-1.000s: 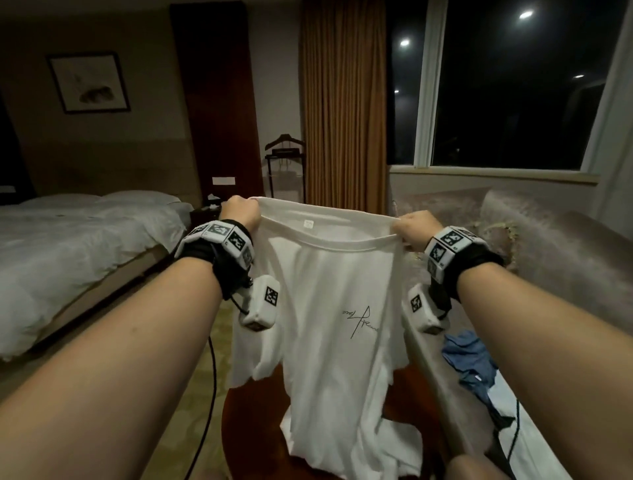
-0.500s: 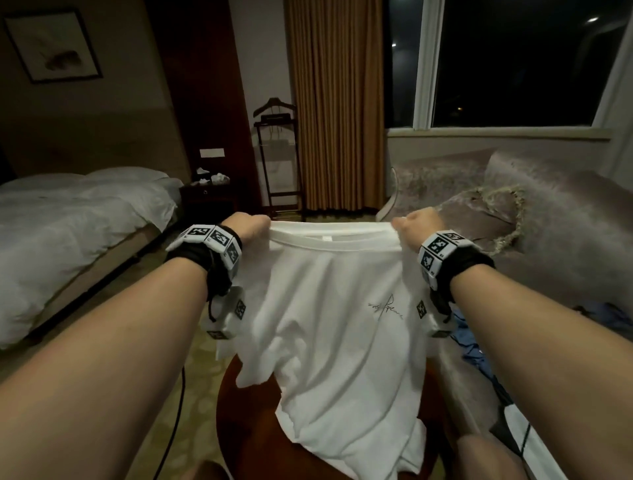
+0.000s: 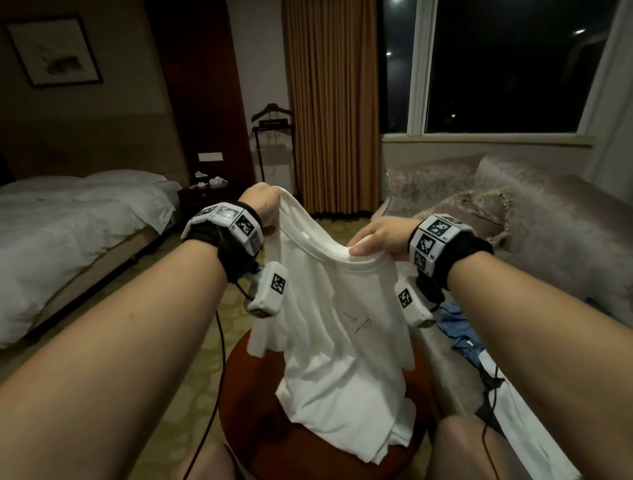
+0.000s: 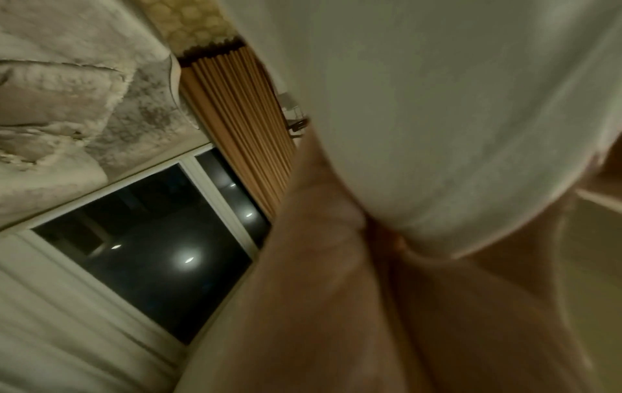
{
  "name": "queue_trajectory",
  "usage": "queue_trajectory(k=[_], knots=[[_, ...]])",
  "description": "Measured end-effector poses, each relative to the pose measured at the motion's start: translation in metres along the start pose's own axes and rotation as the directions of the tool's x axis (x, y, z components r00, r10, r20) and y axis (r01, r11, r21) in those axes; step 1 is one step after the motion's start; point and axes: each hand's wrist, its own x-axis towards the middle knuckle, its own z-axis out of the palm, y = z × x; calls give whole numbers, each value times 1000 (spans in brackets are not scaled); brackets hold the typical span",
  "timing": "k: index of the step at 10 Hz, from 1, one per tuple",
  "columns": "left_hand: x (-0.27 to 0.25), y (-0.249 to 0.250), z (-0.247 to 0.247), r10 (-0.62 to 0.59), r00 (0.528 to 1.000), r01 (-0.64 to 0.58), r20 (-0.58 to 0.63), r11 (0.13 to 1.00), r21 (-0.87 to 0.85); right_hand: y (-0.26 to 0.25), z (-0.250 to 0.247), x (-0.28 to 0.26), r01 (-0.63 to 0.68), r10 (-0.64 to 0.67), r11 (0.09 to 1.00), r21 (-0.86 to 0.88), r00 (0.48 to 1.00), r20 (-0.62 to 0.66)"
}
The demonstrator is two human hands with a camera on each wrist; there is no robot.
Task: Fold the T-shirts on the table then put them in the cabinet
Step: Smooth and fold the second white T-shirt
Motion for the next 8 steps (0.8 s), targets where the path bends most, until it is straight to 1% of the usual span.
queue_trajectory(k=[1, 2, 3, 4, 5, 6, 7, 8], knots=[[-5, -3, -1, 64, 996, -73, -66, 985, -157, -2, 11, -14, -73, 60, 940, -334, 997, -49], [-14, -14, -1, 163, 983, -167, -89, 985, -45, 2, 8, -16, -168, 65, 908, -384, 961, -267], [-20, -30, -6, 202, 979, -202, 2, 979, 36, 5, -3, -22, -204, 87, 946, -254, 909, -407], [-20, -44, -8, 205, 978, -209, 46, 972, 107, 7, -14, -25, -167, 110, 982, -91, 890, -443], [-18, -54, -9, 149, 988, -149, 41, 989, 0, 7, -16, -28, -32, 162, 952, 305, 898, -409], [-16, -52, -14, 53, 998, -57, -25, 972, -226, -1, -15, -30, 74, 110, 920, 384, 894, -434], [-22, -41, -24, 64, 990, -93, -126, 967, -238, -24, -21, -34, 129, -14, 977, 172, 837, -547], [-34, -14, -56, 239, 953, -265, -188, 956, -125, -58, -29, -51, 203, -155, 979, 1, 749, -644]])
